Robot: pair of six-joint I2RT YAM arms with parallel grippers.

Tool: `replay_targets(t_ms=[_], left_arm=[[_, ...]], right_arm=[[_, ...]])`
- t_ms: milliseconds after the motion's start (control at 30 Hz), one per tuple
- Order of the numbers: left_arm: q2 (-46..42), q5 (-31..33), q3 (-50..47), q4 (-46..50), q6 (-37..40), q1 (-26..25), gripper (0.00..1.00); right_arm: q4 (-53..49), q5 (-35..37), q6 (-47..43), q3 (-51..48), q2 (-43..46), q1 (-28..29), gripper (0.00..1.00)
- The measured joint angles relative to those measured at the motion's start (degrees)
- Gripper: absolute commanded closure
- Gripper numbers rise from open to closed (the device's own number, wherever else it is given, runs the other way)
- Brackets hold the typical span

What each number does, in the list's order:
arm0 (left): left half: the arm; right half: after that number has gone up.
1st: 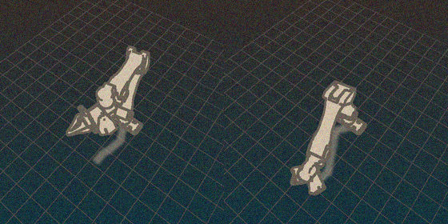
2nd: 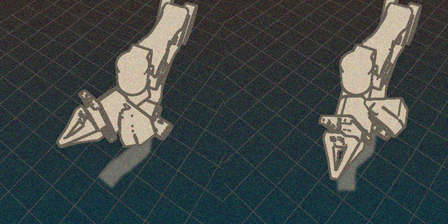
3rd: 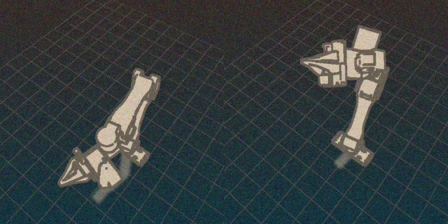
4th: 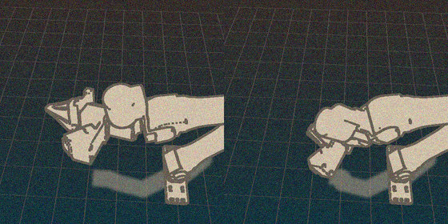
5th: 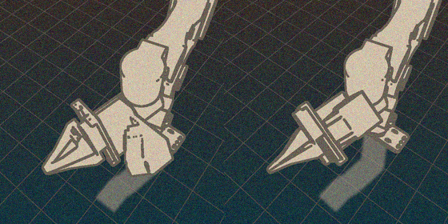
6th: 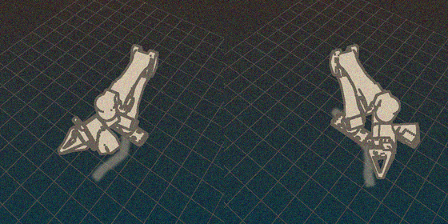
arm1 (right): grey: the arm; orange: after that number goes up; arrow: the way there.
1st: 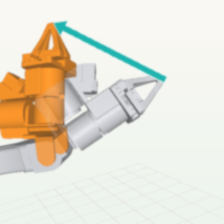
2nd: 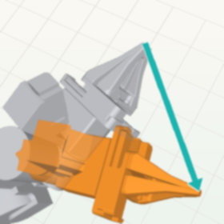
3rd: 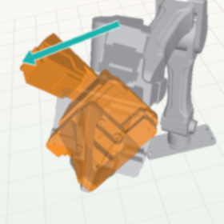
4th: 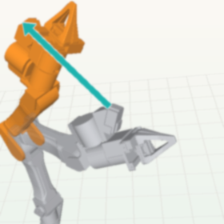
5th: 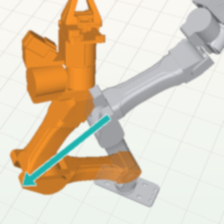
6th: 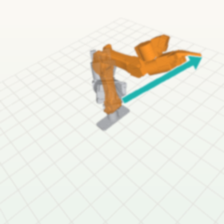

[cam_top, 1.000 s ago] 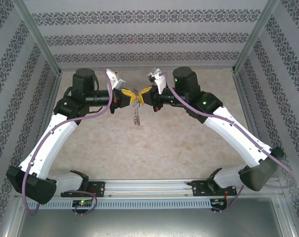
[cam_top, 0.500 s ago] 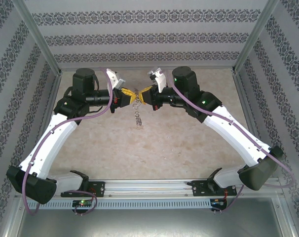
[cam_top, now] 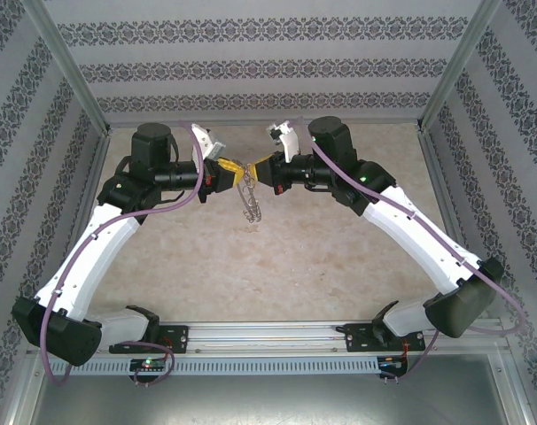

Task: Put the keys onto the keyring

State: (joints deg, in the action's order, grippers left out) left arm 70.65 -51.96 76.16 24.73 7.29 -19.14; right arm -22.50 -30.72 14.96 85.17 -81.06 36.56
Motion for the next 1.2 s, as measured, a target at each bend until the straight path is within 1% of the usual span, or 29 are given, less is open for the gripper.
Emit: replay_targets(t_ms=[500, 967, 1200], left_arm=[[0.00, 0.70, -0.57, -0.72, 0.02, 0.00, 1.00], [0.00, 1.84, -0.59, -0.83, 0.31, 0.00, 1.00], [-0.17, 2.58, -0.68, -0.76, 1.14, 0.00, 1.00]], right_arm=[[-1.84, -3.26, 4.55, 1.46, -1.62, -1.44, 1.00], [-7.08, -4.76, 7.67, 7.06, -5.64, -1.97, 1.00], [-8.41, -5.62, 8.96, 8.02, -6.32, -2.34, 1.00]])
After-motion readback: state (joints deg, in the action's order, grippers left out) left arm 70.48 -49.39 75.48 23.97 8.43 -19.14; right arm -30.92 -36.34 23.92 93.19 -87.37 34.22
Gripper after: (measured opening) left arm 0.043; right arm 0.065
